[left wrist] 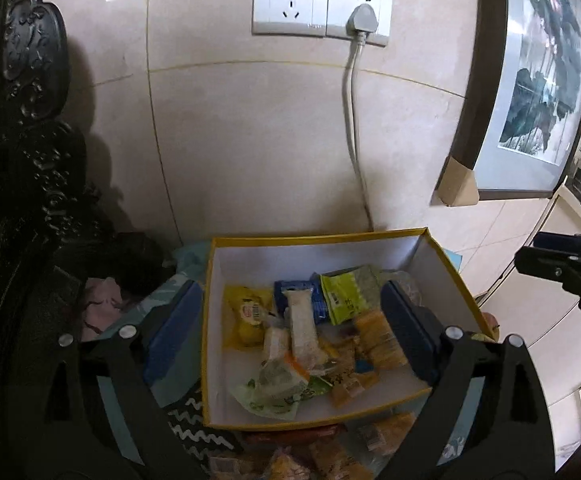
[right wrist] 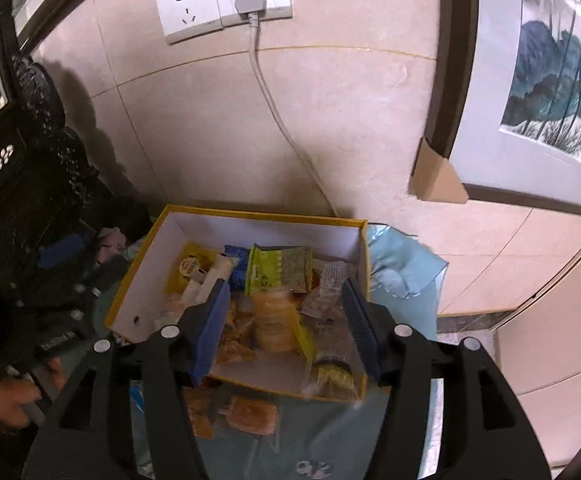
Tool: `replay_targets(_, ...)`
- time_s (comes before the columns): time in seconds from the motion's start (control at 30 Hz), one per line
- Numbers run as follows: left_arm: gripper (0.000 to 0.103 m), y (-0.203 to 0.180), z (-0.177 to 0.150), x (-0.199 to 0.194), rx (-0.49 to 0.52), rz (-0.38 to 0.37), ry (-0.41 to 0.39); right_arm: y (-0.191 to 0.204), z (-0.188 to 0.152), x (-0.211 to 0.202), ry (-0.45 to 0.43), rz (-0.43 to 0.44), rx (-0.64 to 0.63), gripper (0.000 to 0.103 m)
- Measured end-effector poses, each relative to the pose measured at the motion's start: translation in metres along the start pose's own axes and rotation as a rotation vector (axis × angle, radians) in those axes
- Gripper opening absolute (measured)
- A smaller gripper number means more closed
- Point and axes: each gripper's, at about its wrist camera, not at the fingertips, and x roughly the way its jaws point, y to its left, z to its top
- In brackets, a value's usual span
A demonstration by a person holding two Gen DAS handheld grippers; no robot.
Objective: Organize snacks
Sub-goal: 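Lift both packs over the yellow box and open both tools to drop them, then grasp blue-printed pack with left tool while right tool grasps white-ball snack bag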
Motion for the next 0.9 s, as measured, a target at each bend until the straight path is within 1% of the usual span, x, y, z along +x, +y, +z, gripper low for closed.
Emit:
replay_targets(0.1, 0.092, 0.006, -0.007, -0.008, -0.019, -0.001, 0.005, 0.0, -0.013, -0.001, 0.021, 0.002, 0.009, 0.059)
replay_targets(0.17, 0.092, 0.008, -0.014, -0.016, -0.028, 0.001, 0.004, 0.004, -0.024, -0.004, 0.033, 0.009, 0.006, 0.061)
replay_targets(0.27, 0.092, 0.011, -0.032, -0.029, -0.037, -0.006, 0.011, 0.016, -0.052, -0.004, 0.066, 0.039, -0.023, 0.064)
replay_targets(0.37, 0.092, 0.019, -0.059, -0.037, -0.053, -0.007, 0.045, 0.031, -0.091, 0.001, 0.14, 0.093, -0.045, 0.064)
replay_targets(0.43, 0.092, 0.026, -0.089, -0.038, -0.058, 0.01, 0.087, 0.045, -0.128, 0.008, 0.219, 0.14, -0.066, 0.064)
replay_targets(0.47, 0.092, 0.031, -0.108, -0.036, -0.059, 0.026, 0.125, 0.051, -0.144, 0.012, 0.252, 0.156, -0.081, 0.064)
replay_targets(0.5, 0.092, 0.035, -0.122, -0.035, -0.062, 0.038, 0.153, 0.062, -0.167, 0.017, 0.299, 0.17, -0.115, 0.064)
replay_targets(0.57, 0.092, 0.045, -0.151, -0.031, -0.07, 0.073, 0.215, 0.076, -0.198, 0.022, 0.351, 0.175, -0.175, 0.064)
replay_targets(0.63, 0.092, 0.055, -0.168, -0.03, -0.088, 0.096, 0.242, 0.095, -0.236, 0.027, 0.409, 0.18, -0.265, 0.064)
replay_targets(0.67, 0.092, 0.061, -0.176, -0.03, -0.103, 0.105, 0.253, 0.101, -0.247, 0.028, 0.423, 0.179, -0.29, 0.064)
replay_targets(0.73, 0.092, 0.066, -0.182, -0.033, -0.102, 0.105, 0.251, 0.111, -0.27, 0.031, 0.462, 0.172, -0.343, 0.064)
replay_targets(0.8, 0.092, 0.065, -0.184, -0.034, -0.081, 0.101, 0.241, 0.114, -0.28, 0.033, 0.464, 0.155, -0.368, 0.064)
replay_targets(0.9, 0.092, 0.055, -0.183, -0.03, -0.046, 0.083, 0.235, 0.115, -0.287, 0.042, 0.477, 0.139, -0.352, 0.064)
